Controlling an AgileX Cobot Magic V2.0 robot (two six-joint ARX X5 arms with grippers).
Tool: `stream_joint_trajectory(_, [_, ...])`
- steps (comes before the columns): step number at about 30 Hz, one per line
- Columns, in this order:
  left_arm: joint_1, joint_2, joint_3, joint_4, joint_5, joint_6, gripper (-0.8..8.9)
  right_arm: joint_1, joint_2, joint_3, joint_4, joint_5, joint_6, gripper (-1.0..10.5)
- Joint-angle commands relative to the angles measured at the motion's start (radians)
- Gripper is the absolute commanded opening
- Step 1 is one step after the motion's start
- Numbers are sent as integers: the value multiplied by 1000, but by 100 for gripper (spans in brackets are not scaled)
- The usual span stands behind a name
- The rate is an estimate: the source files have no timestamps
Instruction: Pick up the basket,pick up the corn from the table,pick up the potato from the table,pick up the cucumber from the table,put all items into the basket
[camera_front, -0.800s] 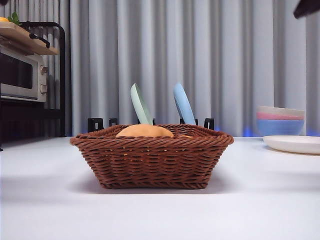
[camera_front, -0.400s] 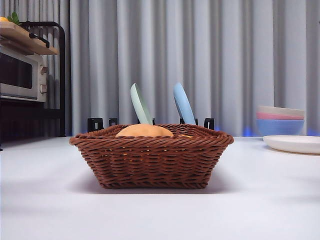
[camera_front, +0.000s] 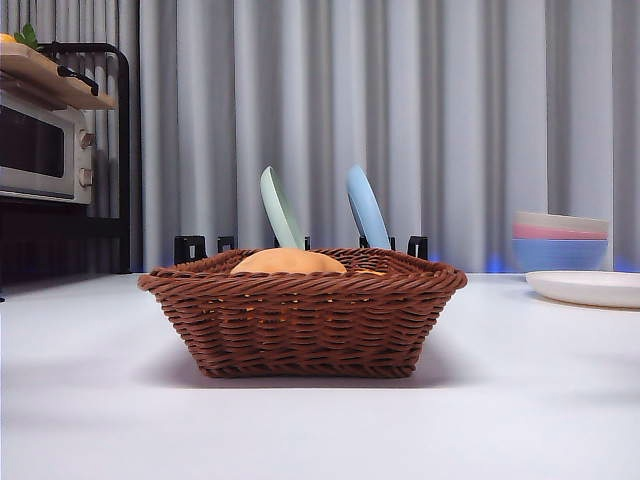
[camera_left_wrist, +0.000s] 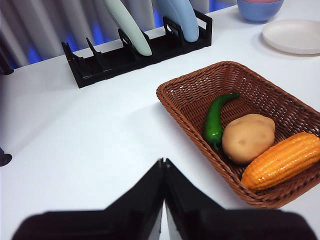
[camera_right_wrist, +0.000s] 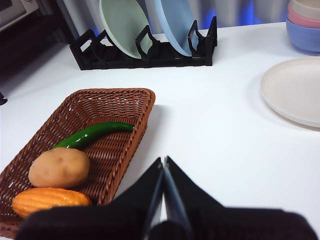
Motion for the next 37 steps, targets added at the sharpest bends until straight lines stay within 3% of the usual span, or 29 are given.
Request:
stream_joint_trajectory(1, [28,-23,-8,-7,-8,24,-3,-1,-3,-6,7,5,13,2])
stream_joint_trajectory(8, [248,-116,-164,179,159,92,-3,-1,-3,-6,7,4,13,2])
stream_joint_trajectory(13, [389,-253,-364,341,251,90,-3,-1,-3,-6,7,5,12,2])
stream_joint_trajectory(17, [453,-342,-469,367,293,90,-3,-1,-3,-6,7,5,12,2])
stream_joint_trajectory(25, [516,-408,-578,373,292,79,-3,-1,-2,-6,6,5,12,2])
stream_joint_trajectory(37, [520,-431,-629,380,290,75,-3,-1,-3,-6,5,5,12,2])
